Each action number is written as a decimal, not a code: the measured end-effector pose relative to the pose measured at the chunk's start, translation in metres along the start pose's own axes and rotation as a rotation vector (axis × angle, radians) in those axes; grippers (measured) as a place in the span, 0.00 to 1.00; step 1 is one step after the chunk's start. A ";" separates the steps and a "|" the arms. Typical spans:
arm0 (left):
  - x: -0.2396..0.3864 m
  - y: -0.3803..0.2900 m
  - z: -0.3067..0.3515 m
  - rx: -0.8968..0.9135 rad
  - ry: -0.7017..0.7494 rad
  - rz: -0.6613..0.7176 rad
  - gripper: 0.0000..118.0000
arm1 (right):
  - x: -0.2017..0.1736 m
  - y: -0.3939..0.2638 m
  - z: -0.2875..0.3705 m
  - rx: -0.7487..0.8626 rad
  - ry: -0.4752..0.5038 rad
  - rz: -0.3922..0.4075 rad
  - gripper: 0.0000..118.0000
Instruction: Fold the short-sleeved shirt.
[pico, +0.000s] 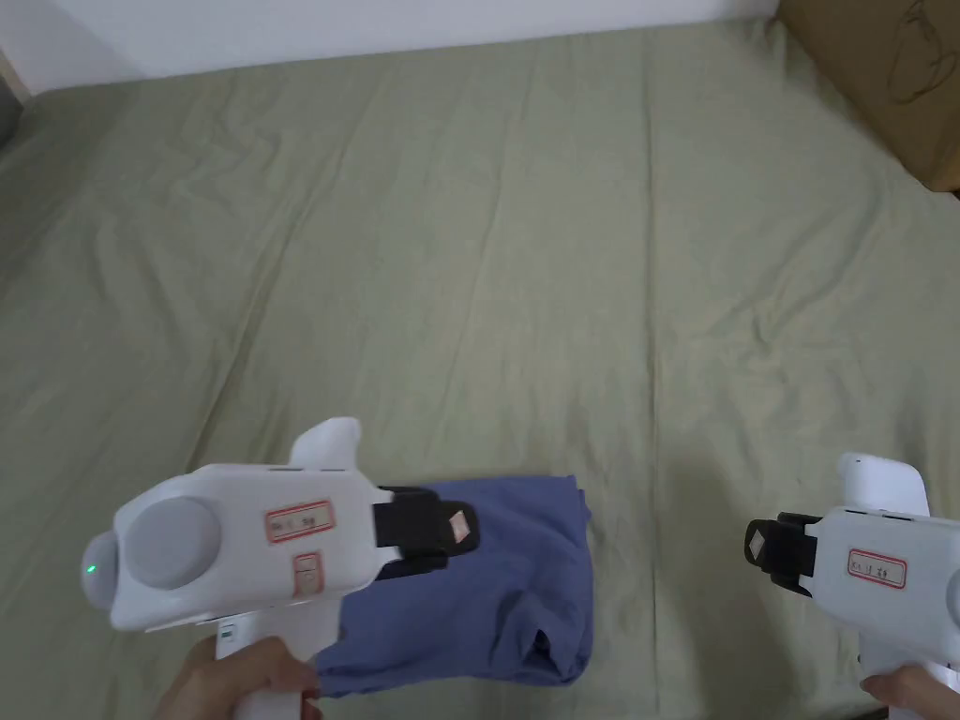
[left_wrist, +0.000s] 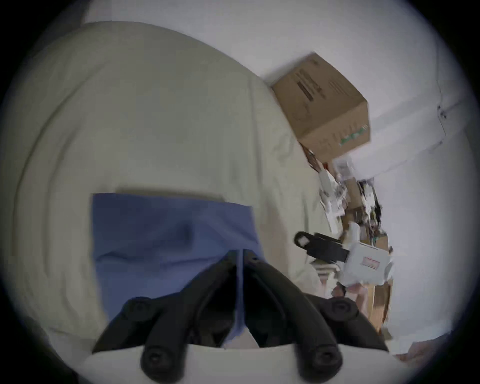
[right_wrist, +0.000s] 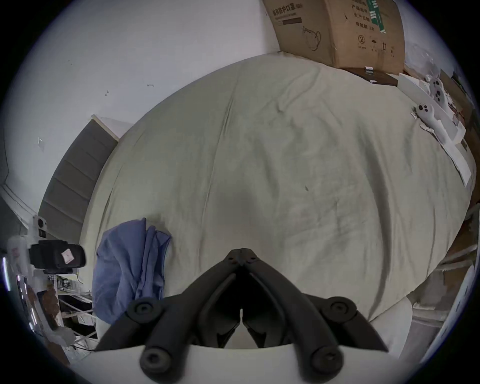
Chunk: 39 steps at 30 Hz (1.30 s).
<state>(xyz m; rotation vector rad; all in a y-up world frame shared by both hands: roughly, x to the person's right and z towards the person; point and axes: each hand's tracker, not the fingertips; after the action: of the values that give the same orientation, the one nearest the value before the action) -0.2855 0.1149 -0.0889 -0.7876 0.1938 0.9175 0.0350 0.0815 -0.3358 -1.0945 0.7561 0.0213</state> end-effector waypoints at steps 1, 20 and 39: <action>-0.010 -0.001 0.001 0.001 0.033 0.016 0.04 | -0.001 0.000 -0.001 0.000 0.005 -0.001 0.00; 0.045 -0.067 -0.097 -0.252 -0.081 -0.075 0.03 | 0.000 -0.006 -0.001 -0.014 -0.002 0.008 0.00; -0.070 -0.030 0.056 0.113 -0.128 0.149 0.03 | -0.106 0.005 -0.005 -0.075 0.288 0.276 0.00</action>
<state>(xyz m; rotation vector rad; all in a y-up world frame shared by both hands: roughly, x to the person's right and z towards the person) -0.3150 0.0978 -0.0007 -0.6133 0.1924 1.0848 -0.0498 0.1161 -0.2812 -1.0689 1.1700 0.1285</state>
